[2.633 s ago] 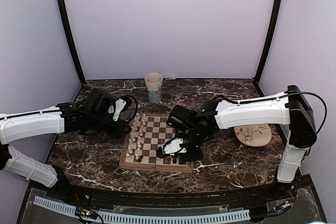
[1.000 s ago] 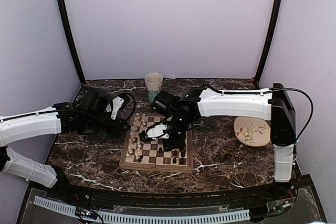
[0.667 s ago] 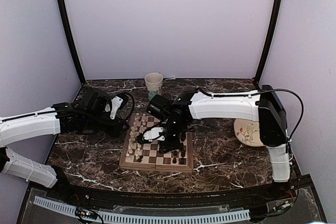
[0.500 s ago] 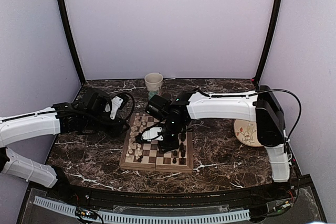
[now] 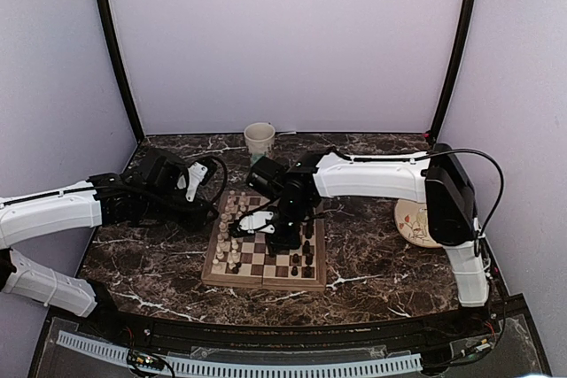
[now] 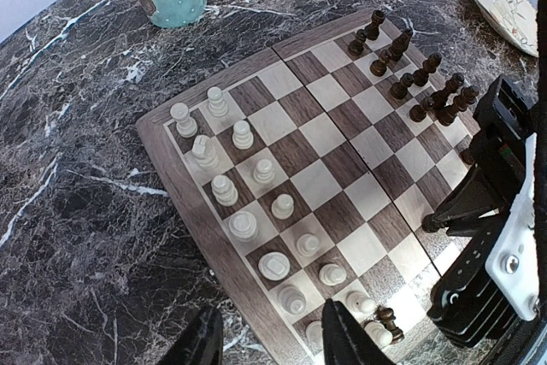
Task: Set up the chess pieces on the board
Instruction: Pick up the pawn from the chessboard, then place the pawn at e7.
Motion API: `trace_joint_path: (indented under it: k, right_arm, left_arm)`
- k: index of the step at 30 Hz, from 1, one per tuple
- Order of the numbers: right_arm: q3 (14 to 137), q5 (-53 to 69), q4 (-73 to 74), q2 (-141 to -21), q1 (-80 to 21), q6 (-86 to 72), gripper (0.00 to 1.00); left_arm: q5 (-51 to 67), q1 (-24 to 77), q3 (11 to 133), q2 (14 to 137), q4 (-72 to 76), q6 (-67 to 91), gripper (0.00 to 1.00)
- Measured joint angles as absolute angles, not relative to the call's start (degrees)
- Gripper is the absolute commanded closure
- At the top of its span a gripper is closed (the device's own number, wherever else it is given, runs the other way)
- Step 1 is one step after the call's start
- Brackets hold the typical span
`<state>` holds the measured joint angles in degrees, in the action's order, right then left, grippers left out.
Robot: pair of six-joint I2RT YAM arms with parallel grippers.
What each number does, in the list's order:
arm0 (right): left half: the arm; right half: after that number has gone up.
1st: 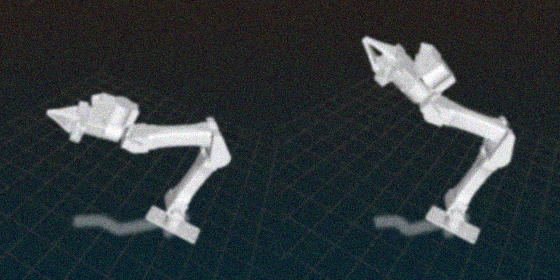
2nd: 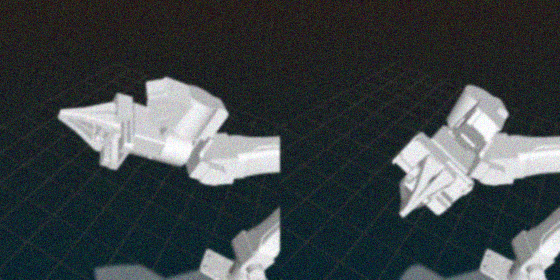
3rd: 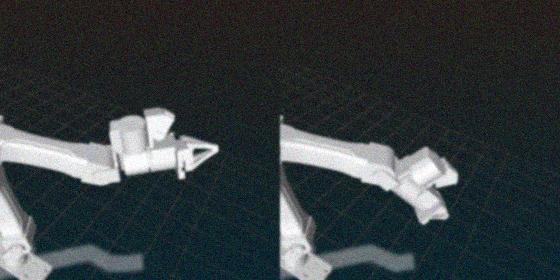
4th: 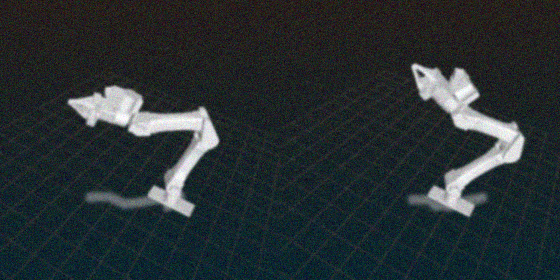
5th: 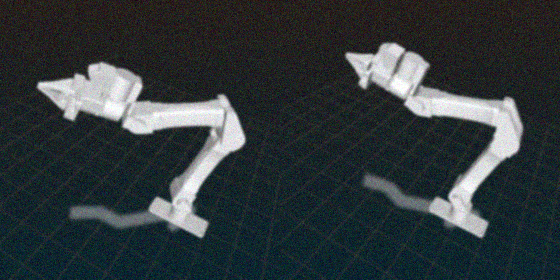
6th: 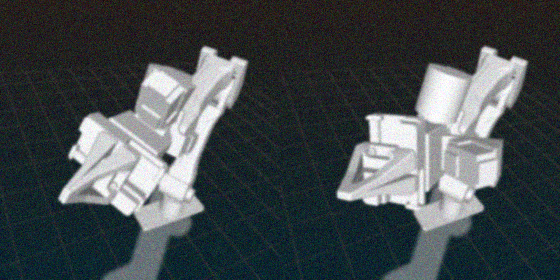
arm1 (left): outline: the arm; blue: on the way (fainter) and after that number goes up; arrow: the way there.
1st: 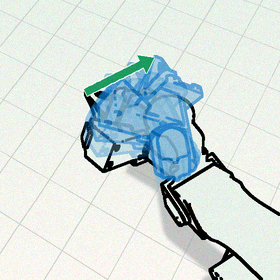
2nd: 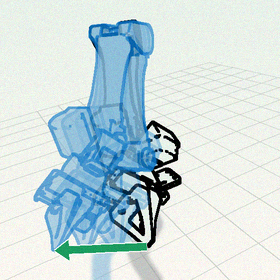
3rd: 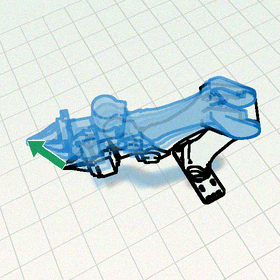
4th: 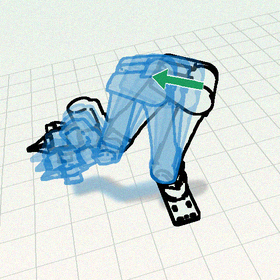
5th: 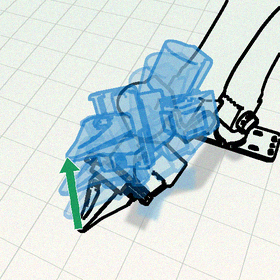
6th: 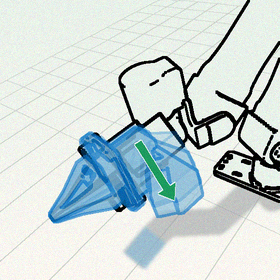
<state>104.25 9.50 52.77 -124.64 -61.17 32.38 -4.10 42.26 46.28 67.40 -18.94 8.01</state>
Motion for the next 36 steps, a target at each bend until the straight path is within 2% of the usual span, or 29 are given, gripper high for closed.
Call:
trace_joint_path:
  k: [22, 36]
  right_arm:
    - [96.7, 6.4, 51.4, -119.7, -53.7, 30.7, 0.90]
    - [96.7, 6.3, 50.6, -119.7, -53.7, 30.7, 0.80]
  left_arm:
    - [-3.9, 42.3, 46.3, 67.5, -18.9, 8.0, 0.58]
    - [-3.7, 42.3, 46.3, 67.8, -18.9, 8.0, 0.58]
